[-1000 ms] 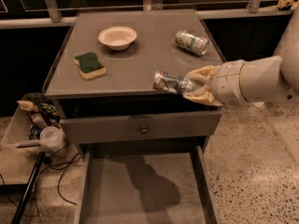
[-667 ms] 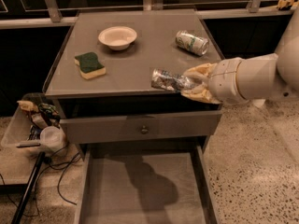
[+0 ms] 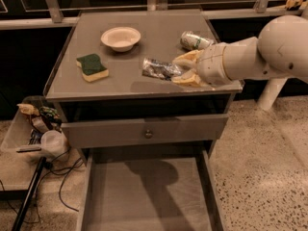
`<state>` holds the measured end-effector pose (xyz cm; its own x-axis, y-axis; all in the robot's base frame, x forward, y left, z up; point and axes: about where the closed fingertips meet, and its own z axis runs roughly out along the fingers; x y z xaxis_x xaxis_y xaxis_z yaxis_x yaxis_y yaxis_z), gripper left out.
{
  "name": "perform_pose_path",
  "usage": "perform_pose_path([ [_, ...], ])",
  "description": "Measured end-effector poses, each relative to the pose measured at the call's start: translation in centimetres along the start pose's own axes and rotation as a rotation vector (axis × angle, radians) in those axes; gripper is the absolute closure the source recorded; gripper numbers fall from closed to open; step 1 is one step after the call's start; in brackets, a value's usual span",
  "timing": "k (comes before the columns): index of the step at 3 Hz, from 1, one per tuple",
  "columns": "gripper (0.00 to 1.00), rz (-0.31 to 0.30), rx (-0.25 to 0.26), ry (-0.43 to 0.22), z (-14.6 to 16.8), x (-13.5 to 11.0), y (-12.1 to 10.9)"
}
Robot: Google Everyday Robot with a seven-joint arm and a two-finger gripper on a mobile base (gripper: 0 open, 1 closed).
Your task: Pick redbull can from middle drawer and place on counter
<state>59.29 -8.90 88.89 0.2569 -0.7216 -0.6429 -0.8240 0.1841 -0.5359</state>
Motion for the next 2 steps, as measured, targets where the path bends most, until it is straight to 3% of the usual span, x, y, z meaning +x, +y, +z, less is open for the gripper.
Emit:
perform_pose_path([
  [2,1.00,-0.018,-0.031,-0.009,3.8,0.0,-3.6],
])
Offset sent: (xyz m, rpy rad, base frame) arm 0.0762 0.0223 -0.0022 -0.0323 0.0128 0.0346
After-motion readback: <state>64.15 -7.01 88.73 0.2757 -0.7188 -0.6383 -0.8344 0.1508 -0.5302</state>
